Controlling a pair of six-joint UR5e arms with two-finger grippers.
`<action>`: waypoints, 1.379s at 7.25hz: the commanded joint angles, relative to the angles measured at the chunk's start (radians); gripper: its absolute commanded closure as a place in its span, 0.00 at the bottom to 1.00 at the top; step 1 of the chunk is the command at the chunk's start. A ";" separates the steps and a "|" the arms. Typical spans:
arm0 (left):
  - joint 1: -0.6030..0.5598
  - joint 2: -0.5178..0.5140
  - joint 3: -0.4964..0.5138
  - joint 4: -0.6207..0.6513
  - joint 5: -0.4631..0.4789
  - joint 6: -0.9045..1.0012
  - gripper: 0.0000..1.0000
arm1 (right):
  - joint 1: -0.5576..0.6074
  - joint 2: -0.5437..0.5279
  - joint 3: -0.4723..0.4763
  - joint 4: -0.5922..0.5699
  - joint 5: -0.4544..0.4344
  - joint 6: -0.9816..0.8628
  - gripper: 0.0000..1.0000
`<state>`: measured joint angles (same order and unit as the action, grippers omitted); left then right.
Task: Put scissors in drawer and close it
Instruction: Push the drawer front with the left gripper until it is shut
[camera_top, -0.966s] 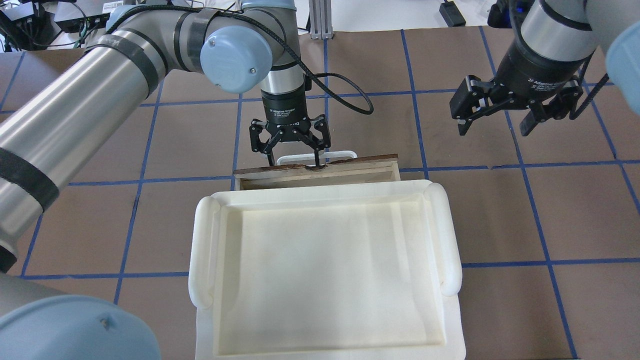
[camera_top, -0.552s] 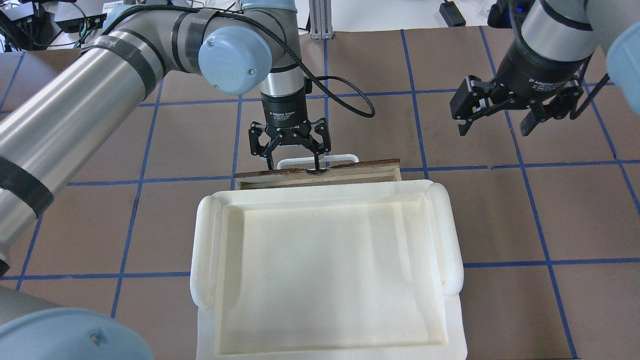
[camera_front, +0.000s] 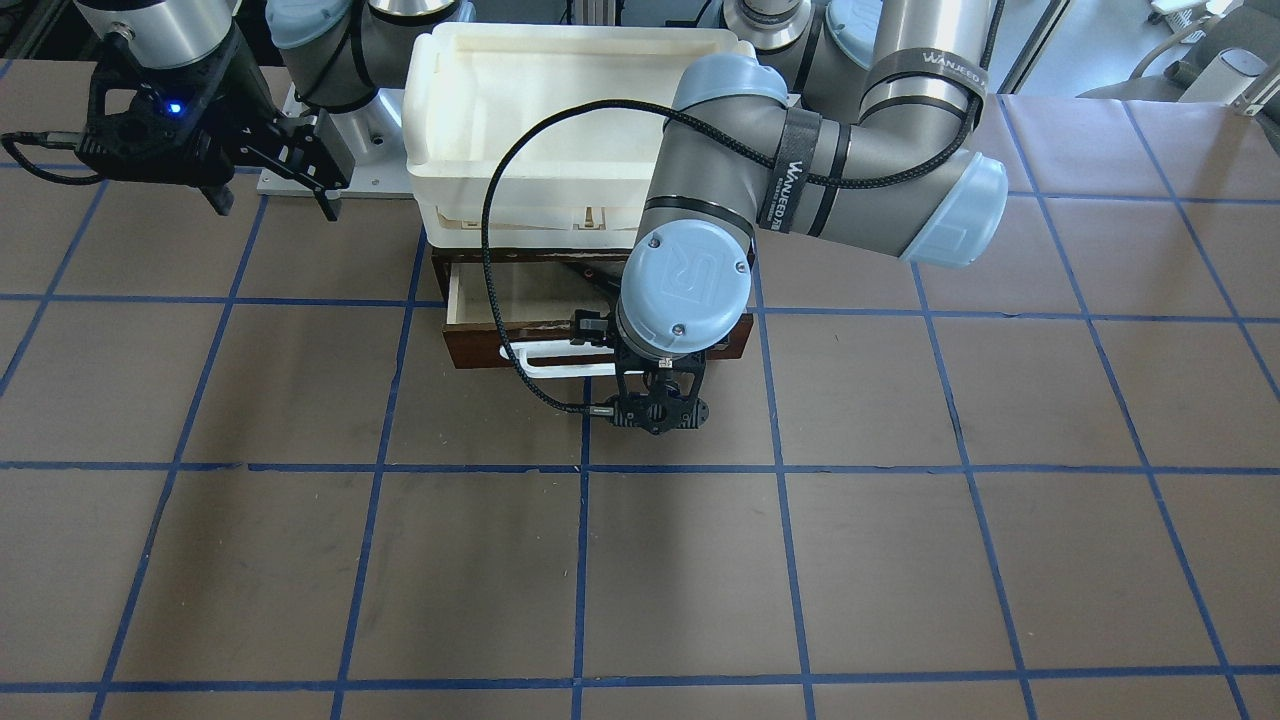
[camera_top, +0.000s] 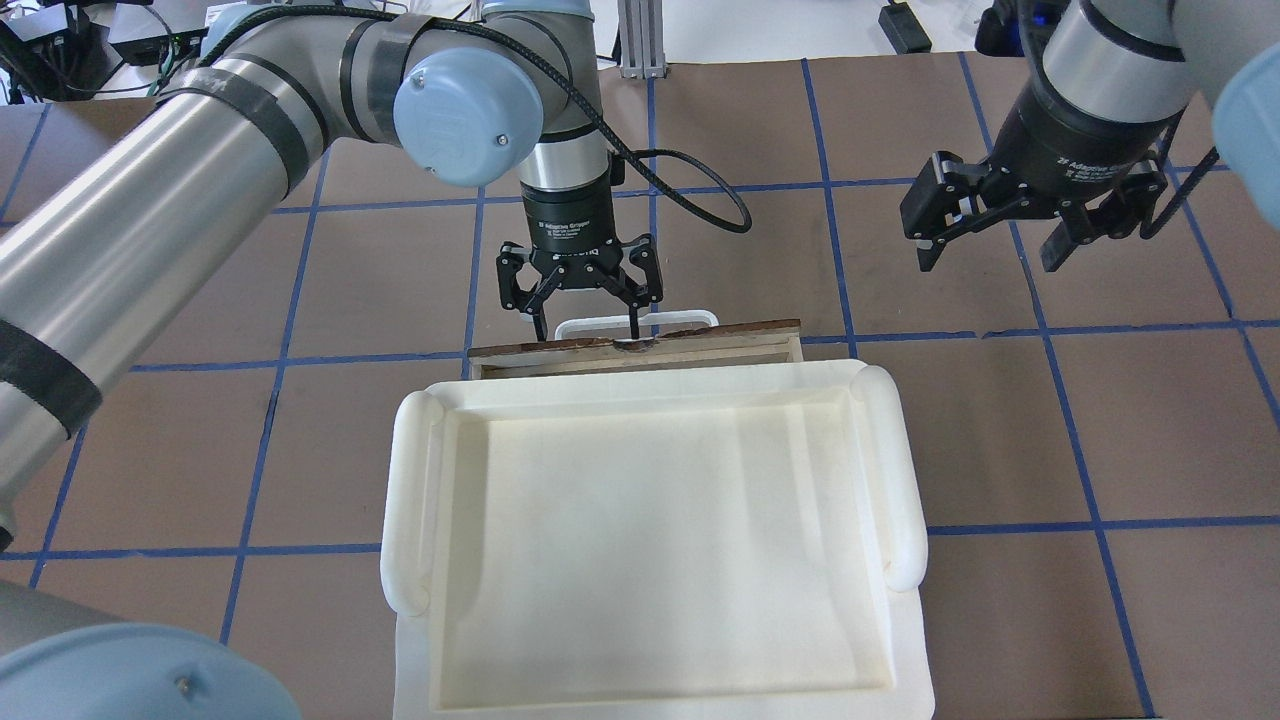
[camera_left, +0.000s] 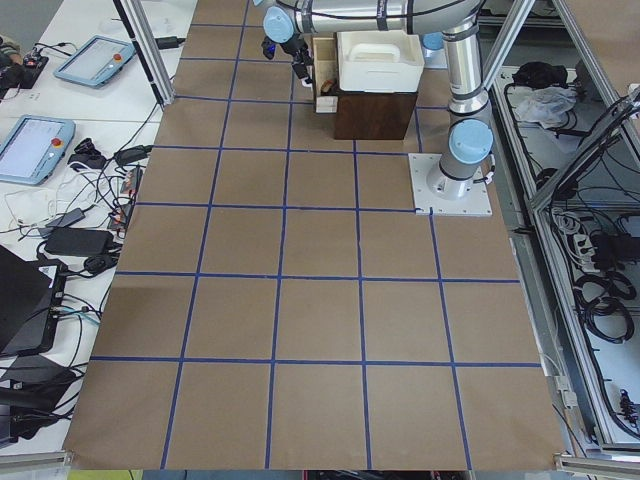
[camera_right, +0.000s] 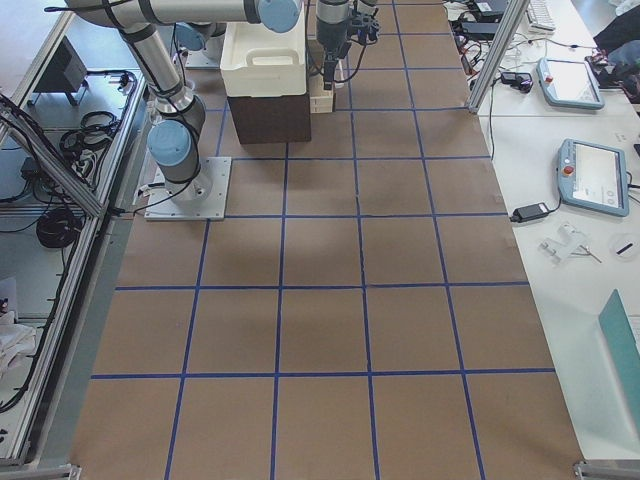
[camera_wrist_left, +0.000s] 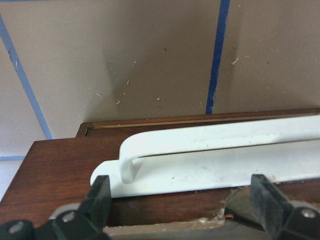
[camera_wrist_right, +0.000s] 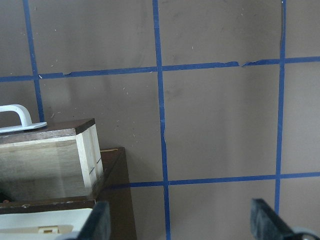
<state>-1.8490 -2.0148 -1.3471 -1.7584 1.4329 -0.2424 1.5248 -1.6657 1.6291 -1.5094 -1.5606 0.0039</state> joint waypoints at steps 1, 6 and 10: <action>0.019 -0.034 0.083 0.042 0.006 -0.002 0.00 | 0.000 0.000 0.000 0.000 -0.001 0.001 0.00; 0.001 -0.116 0.048 0.195 0.037 -0.018 0.00 | 0.000 0.001 0.000 0.000 -0.013 0.001 0.00; -0.012 -0.082 0.013 0.119 0.035 -0.018 0.00 | 0.000 0.000 0.000 0.000 -0.013 -0.025 0.00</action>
<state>-1.8584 -2.1083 -1.3317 -1.6088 1.4682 -0.2608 1.5248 -1.6646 1.6293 -1.5094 -1.5738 -0.0125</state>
